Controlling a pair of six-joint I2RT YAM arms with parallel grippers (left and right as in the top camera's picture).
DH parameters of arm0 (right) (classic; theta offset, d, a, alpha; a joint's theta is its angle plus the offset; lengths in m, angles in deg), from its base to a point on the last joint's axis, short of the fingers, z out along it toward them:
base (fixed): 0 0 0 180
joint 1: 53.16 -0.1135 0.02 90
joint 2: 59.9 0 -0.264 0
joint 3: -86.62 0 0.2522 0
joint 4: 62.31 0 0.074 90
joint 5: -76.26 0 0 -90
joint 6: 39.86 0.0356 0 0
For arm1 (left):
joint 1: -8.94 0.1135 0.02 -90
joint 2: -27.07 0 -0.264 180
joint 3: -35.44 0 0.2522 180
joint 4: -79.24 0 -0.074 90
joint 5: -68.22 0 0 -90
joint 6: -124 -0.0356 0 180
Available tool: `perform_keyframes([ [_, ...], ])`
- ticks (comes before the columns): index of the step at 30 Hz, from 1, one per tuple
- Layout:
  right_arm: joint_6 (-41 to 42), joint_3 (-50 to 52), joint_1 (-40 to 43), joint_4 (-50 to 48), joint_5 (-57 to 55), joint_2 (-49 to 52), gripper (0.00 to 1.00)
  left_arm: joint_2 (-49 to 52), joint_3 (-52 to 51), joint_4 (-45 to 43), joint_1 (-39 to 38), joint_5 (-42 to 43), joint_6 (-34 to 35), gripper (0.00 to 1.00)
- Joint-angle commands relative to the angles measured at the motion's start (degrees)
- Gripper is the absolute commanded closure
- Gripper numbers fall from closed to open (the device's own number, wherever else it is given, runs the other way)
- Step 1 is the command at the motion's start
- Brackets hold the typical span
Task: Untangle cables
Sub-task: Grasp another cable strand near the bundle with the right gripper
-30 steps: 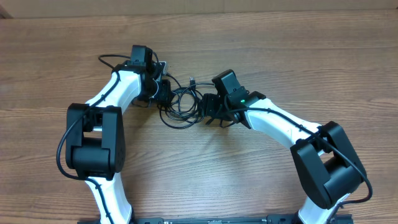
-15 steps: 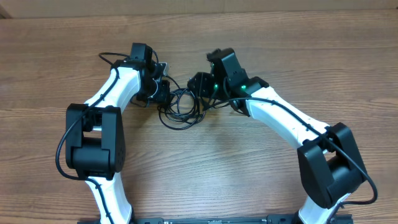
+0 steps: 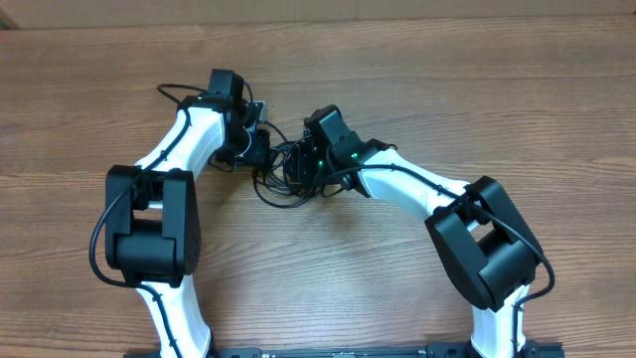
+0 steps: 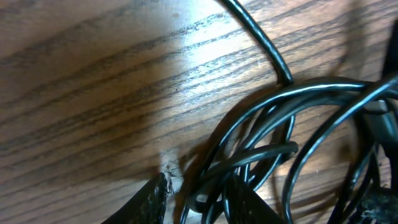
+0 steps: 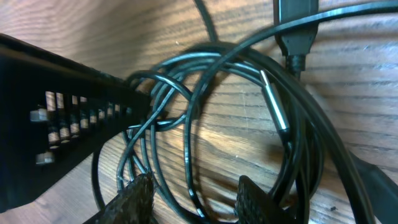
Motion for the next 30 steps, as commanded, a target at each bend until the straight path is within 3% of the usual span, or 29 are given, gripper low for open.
perform_keyframes([
  [1, -0.35, -0.07, -0.70, -1.75, -0.57, 0.72, 0.57, 3.13, -0.22, -0.13, -0.11, -0.48, -0.04, 0.68],
  [10, -0.33, -0.04, -1.66, -5.46, -1.01, 6.05, 0.55, 3.54, -0.22, -0.13, 0.04, -0.50, -0.07, 0.87],
  [14, -0.37, -0.04, -2.71, -7.65, -1.03, 8.50, 0.54, 3.54, -0.22, -0.55, -0.24, -0.48, -0.07, 0.90],
  [16, -0.37, -0.04, -2.82, -8.92, -1.01, 9.33, 0.61, 3.54, -0.22, -0.57, -0.22, -0.50, -0.09, 0.90],
  [18, -0.37, -0.07, -2.82, -9.40, -1.01, 9.42, 0.78, 3.54, -0.22, -0.59, -0.22, -0.50, -0.09, 0.91],
  [19, -0.37, -0.07, -2.82, -9.35, -0.98, 9.31, 0.92, 3.54, -0.22, -0.61, -0.22, -0.50, -0.11, 0.91],
  [20, -0.37, -0.11, -2.71, -9.31, -0.98, 9.01, 0.96, 3.54, -0.22, -0.63, -0.22, -0.50, -0.31, 0.92],
  [24, -0.39, -0.74, -1.22, -7.98, 0.61, 4.63, 0.96, 3.54, -0.22, -0.57, -0.28, -0.50, -3.08, 0.92],
  [30, -0.07, -0.92, 5.11, -6.38, 9.22, -10.64, 0.96, 3.54, -0.22, -0.90, -0.26, -0.52, -3.08, 0.89],
])
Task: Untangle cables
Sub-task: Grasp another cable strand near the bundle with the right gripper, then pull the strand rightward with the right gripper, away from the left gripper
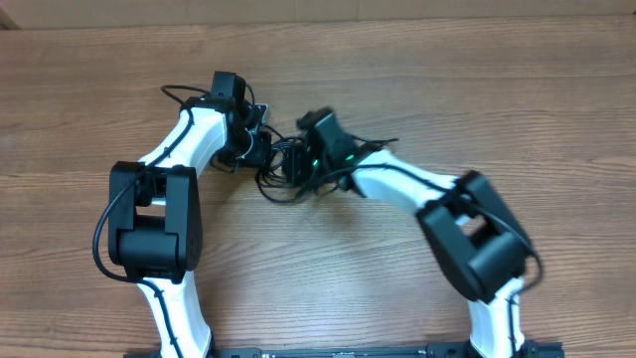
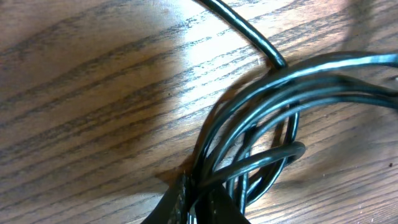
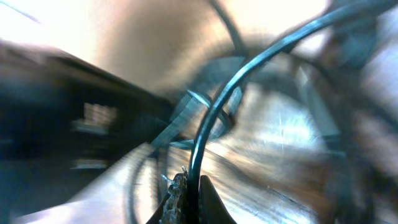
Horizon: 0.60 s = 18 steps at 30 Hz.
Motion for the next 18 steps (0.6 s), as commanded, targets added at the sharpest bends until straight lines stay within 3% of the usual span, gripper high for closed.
perform_keyframes([
  [1, 0.28, -0.68, 4.26, 0.37, 4.79, -12.20, 0.96, 2.19, -0.28, -0.35, -0.26, -0.98, -1.51, 0.89],
  [12, -4.63, -0.68, 12.35, 21.97, 8.79, -16.35, 0.96, 2.19, -0.28, -0.39, -0.26, -1.01, -1.51, 0.84],
  [18, -6.49, -0.68, 15.02, 31.58, -2.67, -16.35, 0.96, 2.19, -0.28, -0.37, -0.26, -4.04, -1.49, 0.83],
])
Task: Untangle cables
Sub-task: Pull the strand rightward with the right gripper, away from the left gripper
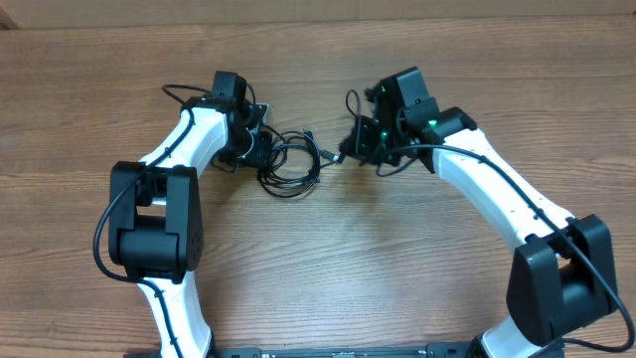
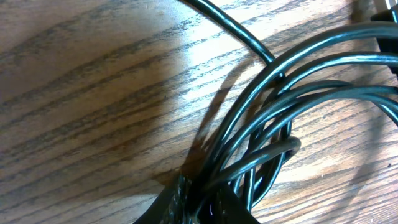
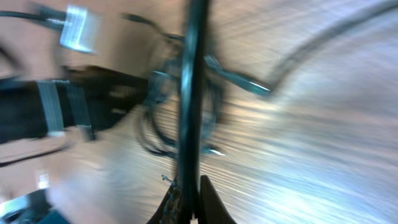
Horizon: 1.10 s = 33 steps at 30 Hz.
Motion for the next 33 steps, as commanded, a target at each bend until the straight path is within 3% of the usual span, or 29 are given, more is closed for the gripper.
perform_keyframes([
  [1, -2.05, 0.00, 2.51, 4.09, -9.88, -0.20, 0.96, 2.12, -0.28, -0.20, -0.15, -4.42, -1.27, 0.84],
  [16, -5.05, 0.00, 16.09, 13.81, -11.06, -0.22, 0.96, 2.14, -0.28, -0.24, -0.15, -5.40, -1.25, 0.84],
  [25, -8.90, 0.00, 16.41, 15.04, -11.06, -0.09, 0.96, 2.14, -0.28, -0.37, -0.15, -5.46, -1.25, 0.85],
  [33, -10.99, 0.00, 16.63, 15.74, -15.23, -0.04, 0.96, 2.14, -0.28, -0.37, -0.15, -11.17, -0.17, 0.86],
])
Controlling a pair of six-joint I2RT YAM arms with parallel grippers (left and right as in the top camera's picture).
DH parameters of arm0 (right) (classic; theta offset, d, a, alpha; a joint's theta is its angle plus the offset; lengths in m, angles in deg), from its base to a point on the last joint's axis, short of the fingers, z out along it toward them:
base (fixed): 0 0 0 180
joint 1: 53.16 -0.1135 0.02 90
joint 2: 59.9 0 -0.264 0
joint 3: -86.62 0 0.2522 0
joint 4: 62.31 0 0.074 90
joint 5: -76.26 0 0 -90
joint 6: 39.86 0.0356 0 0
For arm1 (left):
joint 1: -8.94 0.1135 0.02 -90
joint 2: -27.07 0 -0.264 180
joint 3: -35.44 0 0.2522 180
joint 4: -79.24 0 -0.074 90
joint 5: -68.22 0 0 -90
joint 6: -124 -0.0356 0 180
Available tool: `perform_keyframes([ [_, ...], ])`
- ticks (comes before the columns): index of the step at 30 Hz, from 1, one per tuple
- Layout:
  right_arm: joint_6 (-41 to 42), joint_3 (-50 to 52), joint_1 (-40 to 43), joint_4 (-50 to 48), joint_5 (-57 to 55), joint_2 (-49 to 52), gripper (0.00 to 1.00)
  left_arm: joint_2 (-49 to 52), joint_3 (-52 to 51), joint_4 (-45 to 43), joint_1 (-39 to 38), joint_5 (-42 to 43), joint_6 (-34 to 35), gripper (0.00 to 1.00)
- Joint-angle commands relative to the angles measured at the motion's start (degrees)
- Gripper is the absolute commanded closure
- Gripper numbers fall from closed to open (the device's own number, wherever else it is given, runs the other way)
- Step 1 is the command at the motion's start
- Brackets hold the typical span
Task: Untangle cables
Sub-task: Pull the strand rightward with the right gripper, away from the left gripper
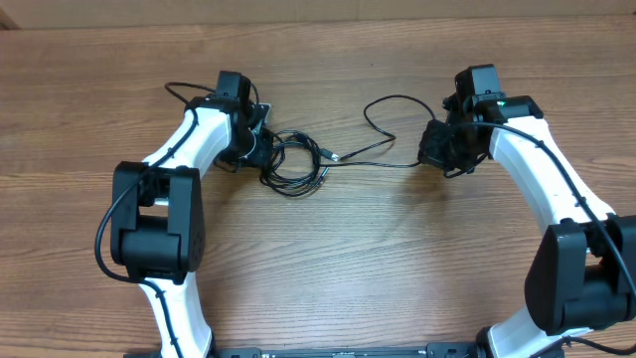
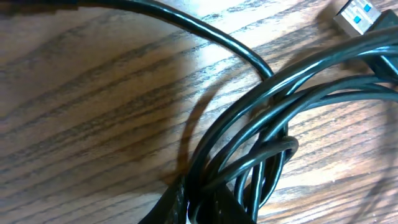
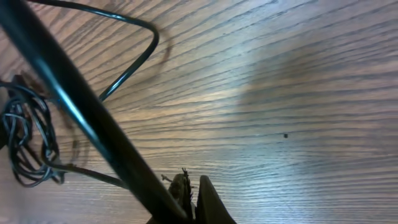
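A small coil of black cables (image 1: 293,164) lies on the wooden table (image 1: 328,268) beside my left gripper (image 1: 260,151), which is shut on several of its strands (image 2: 249,134). A USB plug (image 2: 356,15) shows at that view's top right. One thin black cable (image 1: 383,124) runs out from the coil, loops up and reaches my right gripper (image 1: 437,149), far to the right. The right gripper (image 3: 189,208) is shut on this cable (image 3: 81,106), which crosses its view diagonally. The coil (image 3: 28,140) sits far left in that view.
A stray end of cable (image 1: 179,89) curls out behind the left arm. A small plug (image 1: 336,156) lies just right of the coil. Bare wood lies all around the arms.
My right gripper has moved further right, away from the coil, with the thin cable in it. More of that cable now lies drawn out across the table. The left gripper holds its place.
Both grippers stood open at the tangled coil, close together. Then both were shut on strands. After that the right gripper was off to the right with one cable, while the left stayed on the coil. Now that cable stretches far to the right.
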Motion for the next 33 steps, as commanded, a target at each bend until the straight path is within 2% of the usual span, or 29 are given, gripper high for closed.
perform_keyframes([
  [1, -1.40, 0.00, 0.48, 0.20, -7.30, -0.04, 0.96, 2.14, -0.39, -0.15, 0.59, -7.91, -0.04, 0.86],
  [7, 0.96, 0.00, 0.48, 0.81, -17.51, -0.04, 0.96, 2.14, -0.39, -0.17, 0.59, -7.89, -0.02, 0.85],
  [17, 3.56, 0.00, 0.50, 0.83, -27.80, -0.04, 0.96, 2.12, -0.39, -0.11, 0.59, -7.89, -0.04, 0.84],
  [30, 3.56, 0.00, 0.72, 0.76, -29.64, 0.00, 0.96, 2.14, -0.39, -0.09, 0.59, -7.89, -0.04, 0.84],
  [33, 3.52, 0.00, 0.70, 0.74, -25.94, 0.00, 0.94, 2.14, -0.39, -0.11, 0.59, -7.89, -0.04, 0.84],
])
